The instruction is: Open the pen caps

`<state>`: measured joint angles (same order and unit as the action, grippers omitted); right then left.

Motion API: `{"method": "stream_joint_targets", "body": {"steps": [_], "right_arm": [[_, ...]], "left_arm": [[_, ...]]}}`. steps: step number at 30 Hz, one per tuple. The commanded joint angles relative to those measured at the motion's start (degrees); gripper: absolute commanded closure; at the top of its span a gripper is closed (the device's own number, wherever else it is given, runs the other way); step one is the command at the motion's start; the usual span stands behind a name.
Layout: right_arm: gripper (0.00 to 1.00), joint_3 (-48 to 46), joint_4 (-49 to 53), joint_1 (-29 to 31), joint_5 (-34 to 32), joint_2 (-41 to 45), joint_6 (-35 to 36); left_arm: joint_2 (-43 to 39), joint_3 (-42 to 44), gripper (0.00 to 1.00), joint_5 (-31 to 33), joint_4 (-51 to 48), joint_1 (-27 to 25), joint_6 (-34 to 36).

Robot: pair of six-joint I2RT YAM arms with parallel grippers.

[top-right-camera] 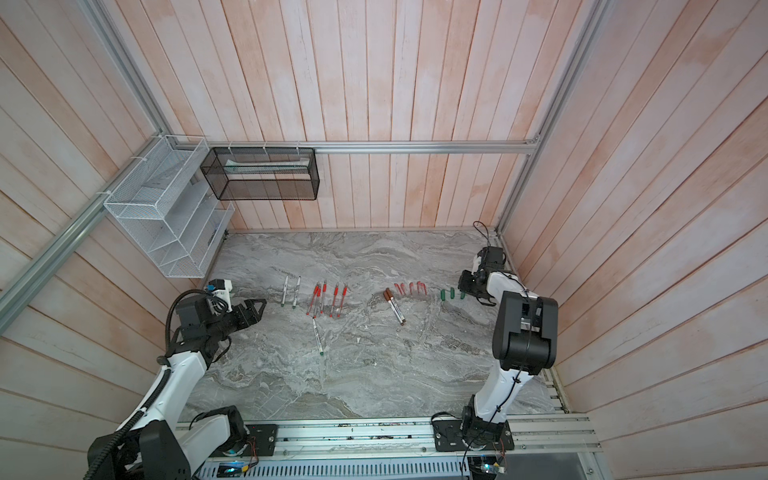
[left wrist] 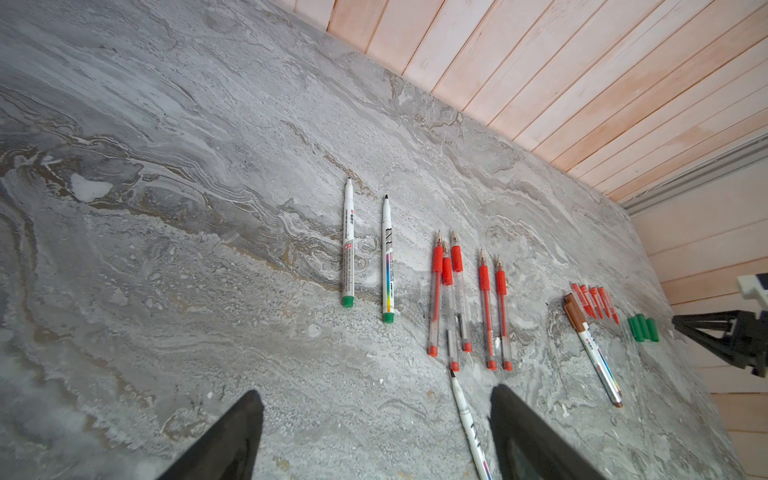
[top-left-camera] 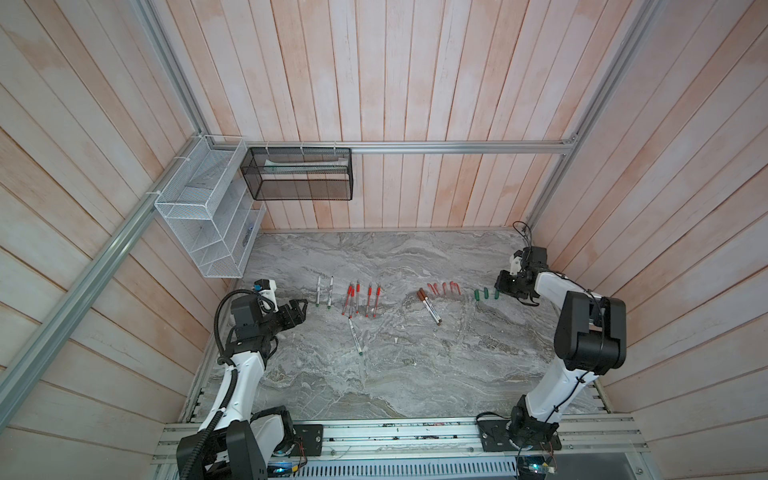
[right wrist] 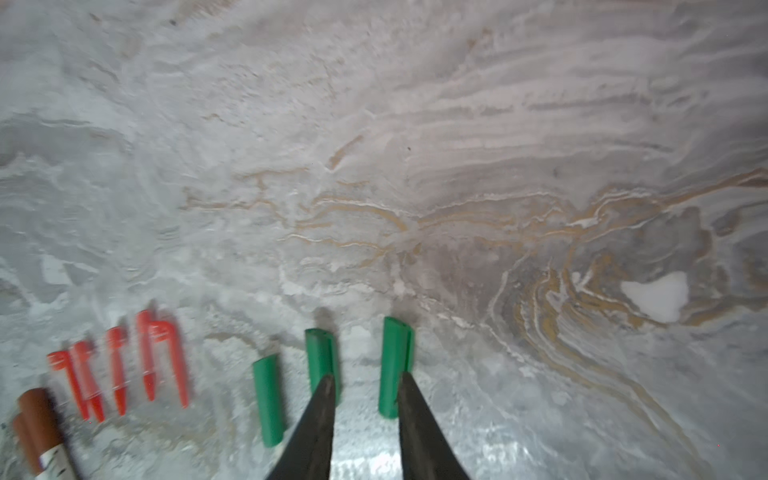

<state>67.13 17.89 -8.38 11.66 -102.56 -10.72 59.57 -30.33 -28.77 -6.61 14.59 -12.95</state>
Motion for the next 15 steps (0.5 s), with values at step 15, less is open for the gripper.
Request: {"method": "stream_joint_targets", "body": {"steps": [15], "right_arm": [[0.67, 5.18, 8.35, 29.44, -2.03, 3.75, -3.77]], "left_arm": [[1.26, -2.67, 0.0, 4.31, 0.09, -1.01, 2.68]]}}
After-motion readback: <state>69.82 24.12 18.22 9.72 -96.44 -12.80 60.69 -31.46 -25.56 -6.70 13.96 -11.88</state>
